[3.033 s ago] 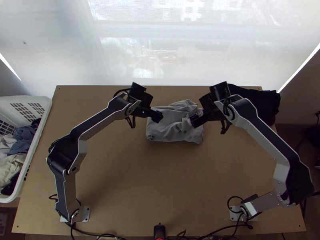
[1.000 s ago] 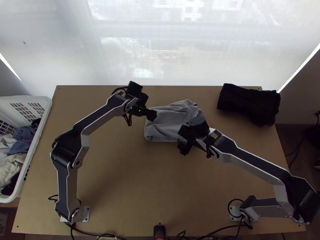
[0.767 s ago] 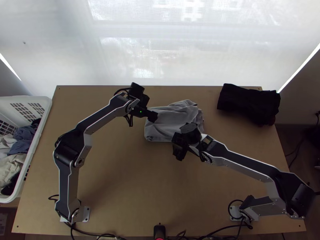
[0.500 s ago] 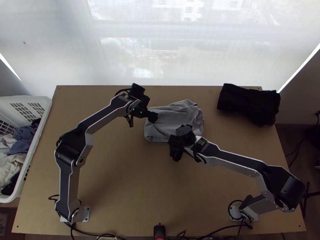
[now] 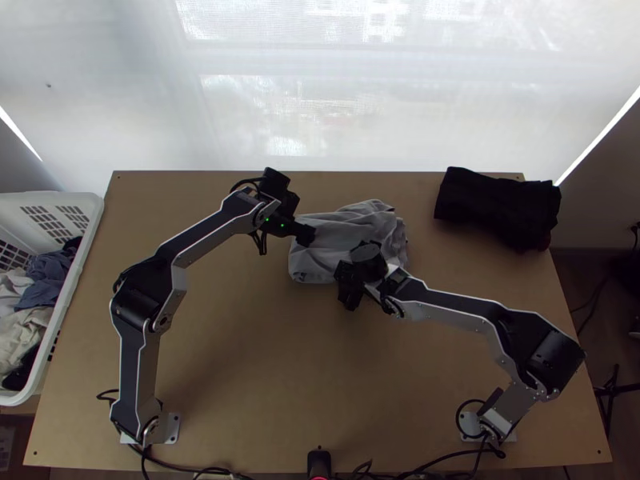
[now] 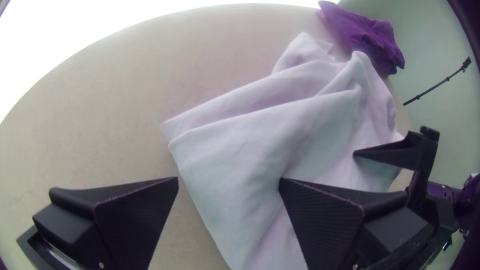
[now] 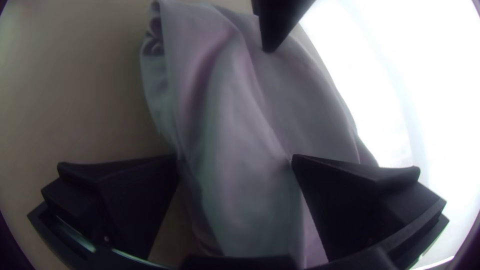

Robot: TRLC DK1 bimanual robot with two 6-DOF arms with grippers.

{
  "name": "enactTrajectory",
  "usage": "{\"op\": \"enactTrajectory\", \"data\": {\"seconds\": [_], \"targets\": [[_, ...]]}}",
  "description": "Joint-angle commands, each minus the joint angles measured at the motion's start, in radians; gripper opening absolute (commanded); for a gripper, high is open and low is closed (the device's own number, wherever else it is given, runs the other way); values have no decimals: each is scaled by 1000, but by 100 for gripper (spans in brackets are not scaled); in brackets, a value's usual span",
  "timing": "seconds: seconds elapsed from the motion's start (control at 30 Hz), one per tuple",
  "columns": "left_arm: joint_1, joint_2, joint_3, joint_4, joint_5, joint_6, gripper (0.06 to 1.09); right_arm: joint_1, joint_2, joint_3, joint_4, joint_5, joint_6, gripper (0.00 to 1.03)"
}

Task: Fold the t-shirt

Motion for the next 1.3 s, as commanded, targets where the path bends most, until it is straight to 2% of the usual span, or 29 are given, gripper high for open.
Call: {"op": "enactTrajectory", "data": {"seconds": [0.0,0.2,0.3,0.33,0.37,0.47,0.63,0.87,1.1,1.27], "targets": [[-2,-2,-1,-1,-1,-7,104,-40,77,58,19,8,-12,98],[-1,-4,-4,-1,-1,-10,104,-44,131,106,17,11,-13,97],[-2,-7,-7,-1,-1,-10,104,-44,163,135,19,22,-4,84],[-2,-7,-9,-1,-1,-10,104,-44,175,144,19,23,-2,75],[-4,-8,-9,-1,-1,-12,104,-44,186,155,17,30,-4,59],[-2,-18,-13,-3,-1,-13,104,-44,198,170,17,30,-2,2],[4,-61,-40,-6,-3,-13,104,-44,157,167,17,48,56,3],[74,-235,-99,-21,-9,-18,104,-41,-16,181,-36,91,154,3],[202,-446,-198,-46,-15,-25,104,-63,-165,174,-87,114,168,3],[288,-608,-320,-52,-38,-33,104,-121,-280,167,-127,116,166,3]]}}
